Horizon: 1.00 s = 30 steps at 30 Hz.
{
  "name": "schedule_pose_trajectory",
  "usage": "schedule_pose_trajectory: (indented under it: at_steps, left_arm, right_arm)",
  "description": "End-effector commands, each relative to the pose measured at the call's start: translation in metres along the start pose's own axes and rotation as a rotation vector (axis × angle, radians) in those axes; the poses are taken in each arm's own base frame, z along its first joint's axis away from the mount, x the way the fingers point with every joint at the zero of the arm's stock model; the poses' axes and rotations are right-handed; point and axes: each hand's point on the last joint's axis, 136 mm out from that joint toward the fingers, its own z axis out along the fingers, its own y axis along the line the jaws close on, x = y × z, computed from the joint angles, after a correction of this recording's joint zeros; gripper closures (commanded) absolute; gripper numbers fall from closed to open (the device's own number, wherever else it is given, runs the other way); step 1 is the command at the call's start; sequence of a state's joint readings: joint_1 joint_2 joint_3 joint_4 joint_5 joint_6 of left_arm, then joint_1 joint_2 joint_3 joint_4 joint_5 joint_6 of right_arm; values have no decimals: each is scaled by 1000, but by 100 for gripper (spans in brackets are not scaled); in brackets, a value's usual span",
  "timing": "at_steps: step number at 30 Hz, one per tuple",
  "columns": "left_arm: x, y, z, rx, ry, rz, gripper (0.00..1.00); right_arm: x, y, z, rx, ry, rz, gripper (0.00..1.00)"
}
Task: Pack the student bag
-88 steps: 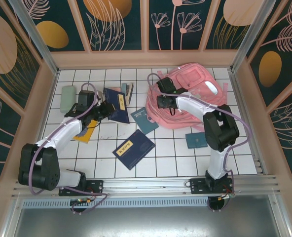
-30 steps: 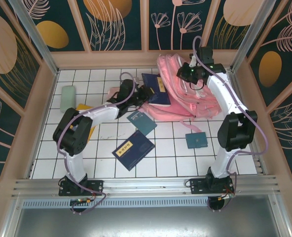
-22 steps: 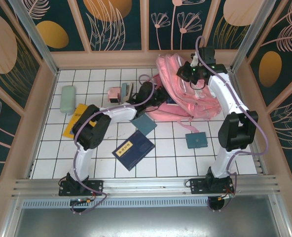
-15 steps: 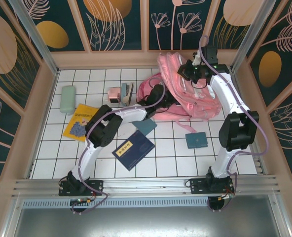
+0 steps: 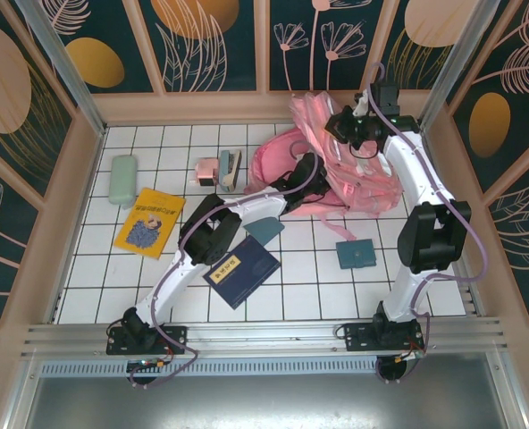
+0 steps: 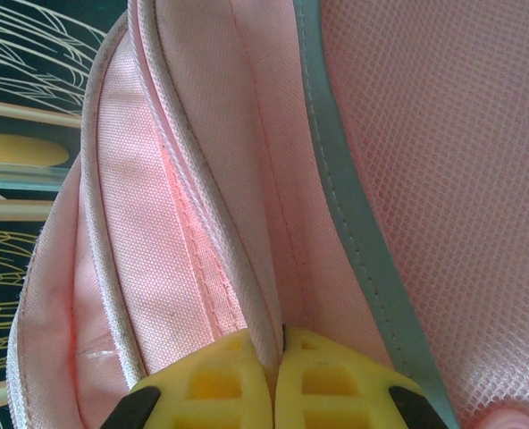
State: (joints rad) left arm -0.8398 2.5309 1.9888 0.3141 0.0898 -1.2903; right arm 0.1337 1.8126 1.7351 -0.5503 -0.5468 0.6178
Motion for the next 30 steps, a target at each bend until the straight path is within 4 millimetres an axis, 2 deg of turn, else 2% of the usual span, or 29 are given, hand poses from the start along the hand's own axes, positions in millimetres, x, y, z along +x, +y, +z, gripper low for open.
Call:
schedule_pose_trajectory:
  at_steps: [1, 4, 6, 15, 18, 23, 30]
  left_arm:
    - [0, -8, 5, -13, -7, 44, 77]
    - [-3, -15, -1, -25, -16, 76, 59]
    - [-6, -20, -6, -30, -20, 95, 53]
    - [-17, -32, -50, -121, -51, 195, 37]
    - [-22, -25, -69, -185, -70, 223, 31]
    - [-32, -17, -109, -252, -102, 261, 30]
    - [-51, 17, -174, -343, -109, 237, 29]
  right_arm:
    - [-3, 49, -29, -146, -41, -64, 100]
    - [-4, 44, -29, -140, -42, -60, 100]
    - [-5, 42, -29, -137, -44, -57, 100]
    - [-8, 31, -29, -114, -54, -56, 100]
    - [-8, 27, -27, -105, -52, -55, 100]
    - [-6, 16, -20, -83, -47, -53, 100]
    - [7, -16, -3, -14, -26, -53, 100]
